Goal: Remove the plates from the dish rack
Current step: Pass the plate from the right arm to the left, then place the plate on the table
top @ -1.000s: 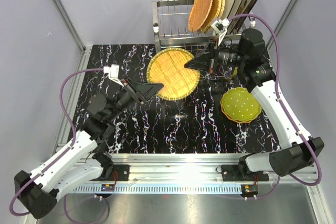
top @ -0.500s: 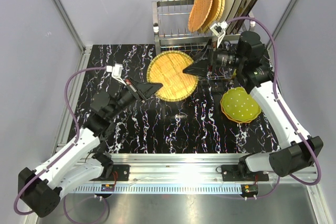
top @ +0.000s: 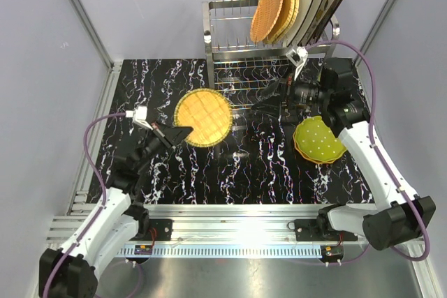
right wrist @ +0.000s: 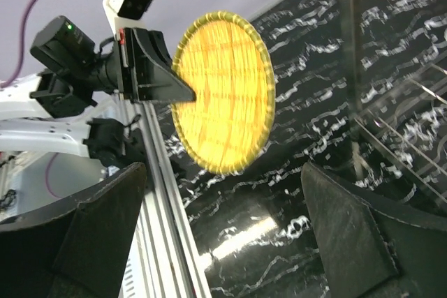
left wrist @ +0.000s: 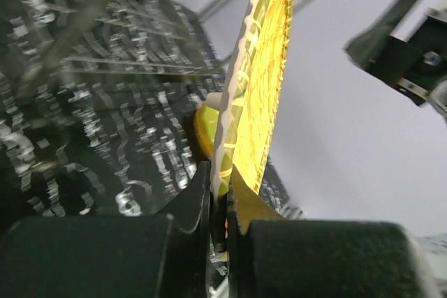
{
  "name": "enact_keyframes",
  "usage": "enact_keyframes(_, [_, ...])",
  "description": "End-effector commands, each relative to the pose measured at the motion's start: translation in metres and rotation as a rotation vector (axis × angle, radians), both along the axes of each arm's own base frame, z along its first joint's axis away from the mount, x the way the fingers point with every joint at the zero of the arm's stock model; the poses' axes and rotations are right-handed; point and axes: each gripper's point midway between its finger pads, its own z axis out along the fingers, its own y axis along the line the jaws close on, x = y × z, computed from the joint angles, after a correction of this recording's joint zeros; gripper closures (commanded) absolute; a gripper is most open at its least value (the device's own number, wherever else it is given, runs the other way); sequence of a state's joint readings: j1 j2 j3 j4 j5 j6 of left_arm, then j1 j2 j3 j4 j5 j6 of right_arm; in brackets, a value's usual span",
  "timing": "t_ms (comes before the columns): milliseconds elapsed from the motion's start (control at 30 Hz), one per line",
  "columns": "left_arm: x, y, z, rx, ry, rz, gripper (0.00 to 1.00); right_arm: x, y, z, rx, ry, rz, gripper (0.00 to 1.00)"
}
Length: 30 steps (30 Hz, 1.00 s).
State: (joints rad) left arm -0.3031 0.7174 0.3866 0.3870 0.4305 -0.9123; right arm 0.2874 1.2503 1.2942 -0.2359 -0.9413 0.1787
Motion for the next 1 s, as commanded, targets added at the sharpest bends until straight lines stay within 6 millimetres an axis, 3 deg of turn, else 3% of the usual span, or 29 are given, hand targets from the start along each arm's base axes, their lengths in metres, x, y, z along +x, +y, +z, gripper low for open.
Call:
enact_keyframes(0, [0.002,0.02,-0.001,-0.015,-0.052,0.032,1.0,-0.003,-0.013,-0.01,-0.049,-0.064,-0.047,0.0])
enact_keyframes(233, [0.033,0.061,-0.028,-0.02,-0.005,0.169,1.0,-0.009,-0.029,-0.046,-0.092,-0.021,-0.092,0.0])
enact_keyframes(333, [0.051,0.078,-0.037,-0.029,0.018,0.221,1.0,-0.01,-0.033,-0.054,-0.104,-0.015,-0.106,0.0])
enact_keyframes(367, [0.057,0.082,-0.032,-0.037,-0.003,0.226,1.0,-0.011,-0.034,-0.055,-0.105,-0.016,-0.11,0.0])
enact_keyframes(433, [0.073,0.094,-0.044,-0.042,0.041,0.255,1.0,-0.011,-0.037,-0.06,-0.109,-0.009,-0.118,0.0])
enact_keyframes(467, [0.08,0.096,-0.034,-0.05,0.012,0.253,1.0,-0.011,-0.037,-0.061,-0.111,-0.011,-0.121,0.0])
enact_keyframes(500, [0.091,0.102,-0.047,-0.053,0.058,0.264,1.0,-0.012,-0.039,-0.06,-0.112,-0.017,-0.125,0.0])
enact_keyframes(567, [0.106,0.104,-0.035,-0.059,0.027,0.252,1.0,-0.012,-0.041,-0.063,-0.119,-0.015,-0.134,0.0])
enact_keyframes(633, [0.123,0.107,-0.048,-0.059,0.073,0.249,1.0,-0.012,-0.043,-0.066,-0.123,-0.013,-0.14,0.0])
enact_keyframes(700, [0.141,0.109,-0.041,-0.061,0.06,0.242,1.0,-0.013,-0.045,-0.067,-0.126,-0.012,-0.144,0.0])
enact_keyframes(733, [0.151,0.11,-0.054,-0.062,0.099,0.243,1.0,-0.013,-0.046,-0.07,-0.13,-0.009,-0.146,0.0])
enact_keyframes(800, [0.168,0.113,-0.049,-0.067,0.092,0.244,1.0,-0.013,-0.048,-0.072,-0.133,-0.006,-0.154,0.0])
enact_keyframes(833, [0.178,0.114,-0.065,-0.07,0.137,0.247,1.0,-0.013,-0.049,-0.074,-0.135,0.003,-0.156,0.0])
enact_keyframes(867, [0.188,0.116,-0.059,-0.076,0.126,0.249,1.0,-0.012,-0.05,-0.075,-0.148,-0.017,-0.154,0.0])
enact_keyframes(967, [0.213,0.119,-0.076,-0.093,0.173,0.25,1.0,-0.011,-0.052,-0.077,-0.159,-0.023,-0.159,0.0])
